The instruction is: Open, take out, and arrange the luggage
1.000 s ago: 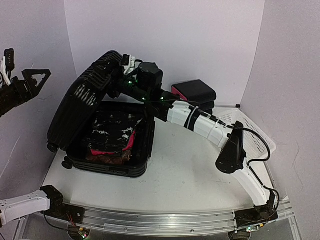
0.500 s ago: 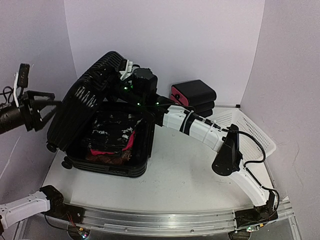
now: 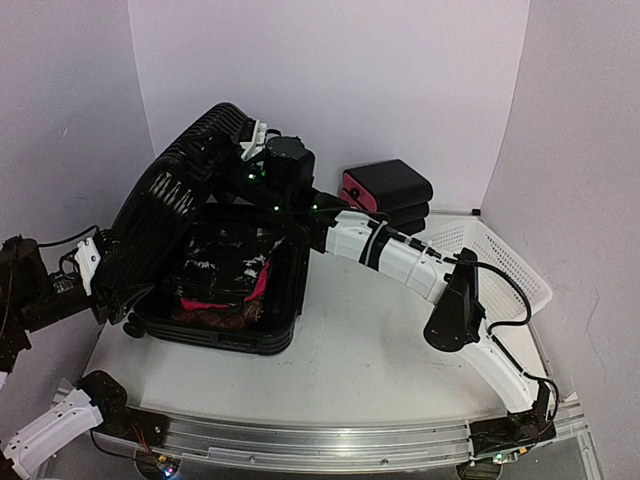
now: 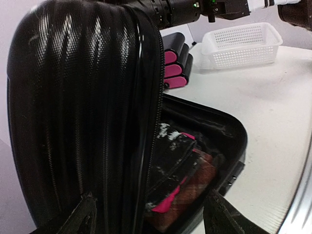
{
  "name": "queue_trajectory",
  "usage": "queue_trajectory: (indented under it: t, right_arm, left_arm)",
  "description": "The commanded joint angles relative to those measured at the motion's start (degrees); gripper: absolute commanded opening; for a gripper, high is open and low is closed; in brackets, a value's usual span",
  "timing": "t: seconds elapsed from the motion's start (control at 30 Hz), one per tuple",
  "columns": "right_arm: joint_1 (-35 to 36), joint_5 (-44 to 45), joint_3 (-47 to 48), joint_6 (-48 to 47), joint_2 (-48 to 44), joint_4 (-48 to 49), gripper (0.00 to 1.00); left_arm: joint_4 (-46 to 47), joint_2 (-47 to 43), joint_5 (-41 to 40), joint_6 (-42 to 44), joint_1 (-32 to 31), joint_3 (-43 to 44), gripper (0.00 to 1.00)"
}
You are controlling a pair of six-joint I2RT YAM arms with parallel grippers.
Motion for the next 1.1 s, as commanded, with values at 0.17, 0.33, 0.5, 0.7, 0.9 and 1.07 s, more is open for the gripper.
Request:
queue_trajectory:
  t: [0.17,0.33,0.5,0.7,0.9,1.07]
  right_arm:
    - [0.13,4.82,-0.47,-0.68,-3.42,-1.14,0.98]
    - [0.06,5.61,-0.43,0.32,-2.78,-1.14,0.98]
    - [0.14,6.12,-0.33,0.46,-2.71,-1.14,0.98]
    - [0.29,6.34,-0.35,0.54,-2.98,-1.35,0.98]
    - [0.49,6.49,-0.99,0.64,-3.33,-1.28,0.98]
    - [1.08,6.02,-1.18,0.32,-3.63,-1.54,0.98]
  left_arm:
    - [24.42,-5.77,-8.46,11.46,-0.05,-8.79,0.71]
    - [30.99,-4.44,-6.25,13.16,-0.05,-11.27,0.80]
    - [29.15,-2.18,4.41,12.16,-0.04,-9.61,0.91]
    - [32.88,1.84,-3.66,11.90,-0.05,-9.63,0.99]
    - [32.85,9.66,-13.95,6.24,-0.05,-1.65,1.00]
    - [32.27,16.73,-23.89,-1.28,-0.05,2.73,0.99]
